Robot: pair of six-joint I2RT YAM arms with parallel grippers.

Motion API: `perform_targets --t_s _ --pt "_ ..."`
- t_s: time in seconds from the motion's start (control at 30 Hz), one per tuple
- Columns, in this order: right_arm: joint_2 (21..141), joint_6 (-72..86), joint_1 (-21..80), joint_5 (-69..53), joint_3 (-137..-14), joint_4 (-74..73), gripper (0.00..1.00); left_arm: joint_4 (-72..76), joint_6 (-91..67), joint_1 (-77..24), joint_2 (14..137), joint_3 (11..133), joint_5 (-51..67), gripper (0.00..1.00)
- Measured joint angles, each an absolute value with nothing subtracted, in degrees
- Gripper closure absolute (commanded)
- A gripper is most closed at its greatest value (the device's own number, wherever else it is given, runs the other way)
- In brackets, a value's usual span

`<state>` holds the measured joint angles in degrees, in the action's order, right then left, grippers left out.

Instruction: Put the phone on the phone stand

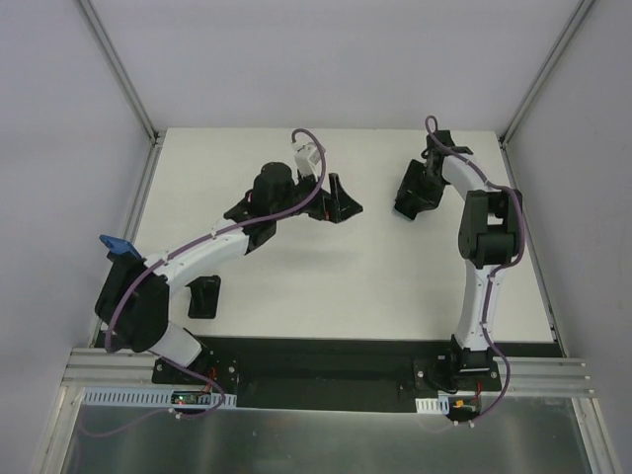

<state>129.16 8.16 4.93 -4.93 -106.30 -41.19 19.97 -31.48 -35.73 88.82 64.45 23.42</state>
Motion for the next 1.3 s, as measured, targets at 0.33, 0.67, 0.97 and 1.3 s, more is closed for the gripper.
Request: perform_targets --t_s 0.33,0.67,0.97,1.3 --pt "112.33 32.05 9.3 -18.52 -78.98 -12.69 0.99 14.5 -30.57 -38.26 73.08 51.66 12.34 0.25" --pt "109.3 60.36 24.67 -23.44 -69.69 17.41 0.99 6.04 -26.85 -38.28 65.63 48.66 2.79 0.15" --pt "100.57 70.41 35.31 -21.26 -64.03 26.65 0.99 0.93 -24.01 -38.28 60.51 46.87 -8.64 0.33" --pt "95.94 71.61 41.15 -17.52 -63.68 28.62 0.99 0.03 -22.79 -38.28 58.94 46.87 -12.32 0.49"
